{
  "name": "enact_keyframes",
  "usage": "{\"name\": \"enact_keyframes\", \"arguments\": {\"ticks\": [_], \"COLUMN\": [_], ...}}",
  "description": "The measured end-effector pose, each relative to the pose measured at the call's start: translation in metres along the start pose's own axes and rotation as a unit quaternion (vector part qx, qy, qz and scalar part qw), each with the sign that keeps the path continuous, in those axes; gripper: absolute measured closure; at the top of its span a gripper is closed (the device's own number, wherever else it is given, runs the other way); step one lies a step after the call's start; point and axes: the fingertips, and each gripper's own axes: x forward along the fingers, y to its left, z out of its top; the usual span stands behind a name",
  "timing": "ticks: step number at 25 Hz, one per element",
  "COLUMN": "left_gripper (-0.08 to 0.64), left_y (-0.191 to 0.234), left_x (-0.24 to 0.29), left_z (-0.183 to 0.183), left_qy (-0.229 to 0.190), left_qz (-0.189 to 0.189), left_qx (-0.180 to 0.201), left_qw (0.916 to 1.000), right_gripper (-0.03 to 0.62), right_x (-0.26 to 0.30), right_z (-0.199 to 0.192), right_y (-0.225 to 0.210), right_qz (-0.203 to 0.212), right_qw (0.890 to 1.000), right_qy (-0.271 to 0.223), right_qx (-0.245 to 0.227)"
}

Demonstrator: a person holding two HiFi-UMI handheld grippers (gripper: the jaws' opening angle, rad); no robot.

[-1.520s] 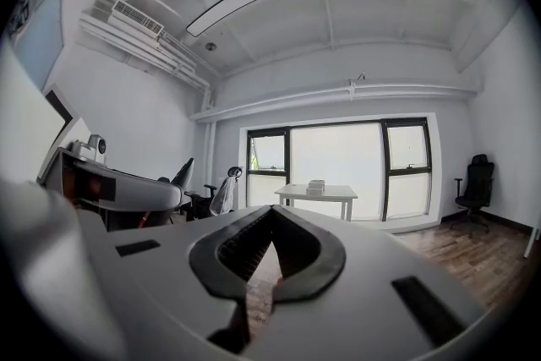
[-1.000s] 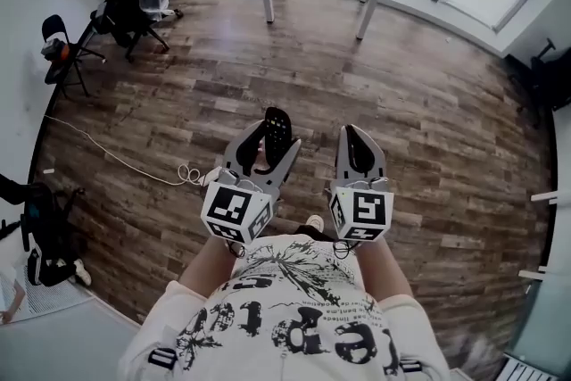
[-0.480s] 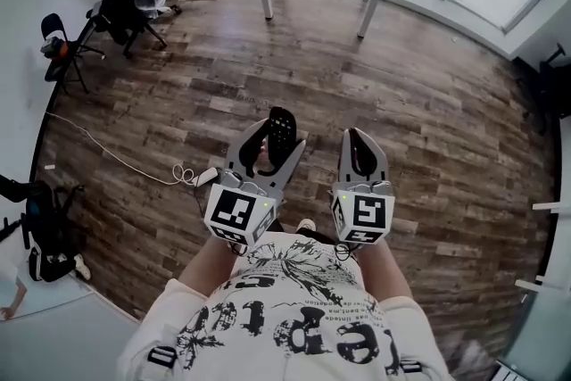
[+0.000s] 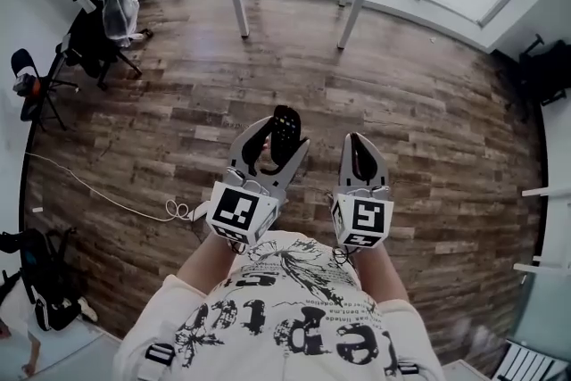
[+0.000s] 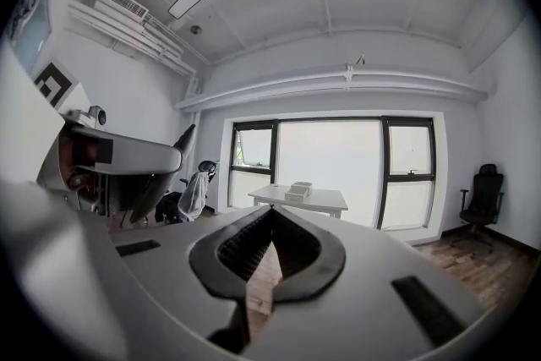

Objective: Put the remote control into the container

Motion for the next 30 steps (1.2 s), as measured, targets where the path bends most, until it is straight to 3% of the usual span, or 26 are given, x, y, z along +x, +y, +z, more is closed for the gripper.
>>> {"name": "enact_keyframes", "arguments": {"ticks": [7, 14, 22, 30], "left_gripper": [0.288, 0.288, 0.288, 0.288], "left_y": [0.102, 0.183, 0.220, 0.216], "left_x": [0.019, 0.015, 0.043, 0.121], "left_z": [0.017, 0.015, 0.000, 0.014], "left_qy": [0.008, 0.021, 0.034, 0.009], "left_qz": [-0.021, -0.004, 0.045, 0.094], "left_qx": [0.007, 0.000, -0.008, -0.032], "left_qw": [0.9997, 0.9998, 0.9984, 0.9950], "right_gripper": [0.591, 0.591, 0.591, 0.591], "right_x": [0.085, 0.146, 0.202, 0.260], "right_z": [0.027, 0.023, 0.018, 0.030], "right_y": [0.043, 0.088, 0.084, 0.020], "right_qz": [-0.026, -0.017, 0.027, 0.082], "right_qw": [1.000, 1.000, 0.999, 0.997], "right_qy": [-0.014, 0.000, 0.008, -0.004], "right_qx": [0.009, 0.026, 0.025, 0.013]}}
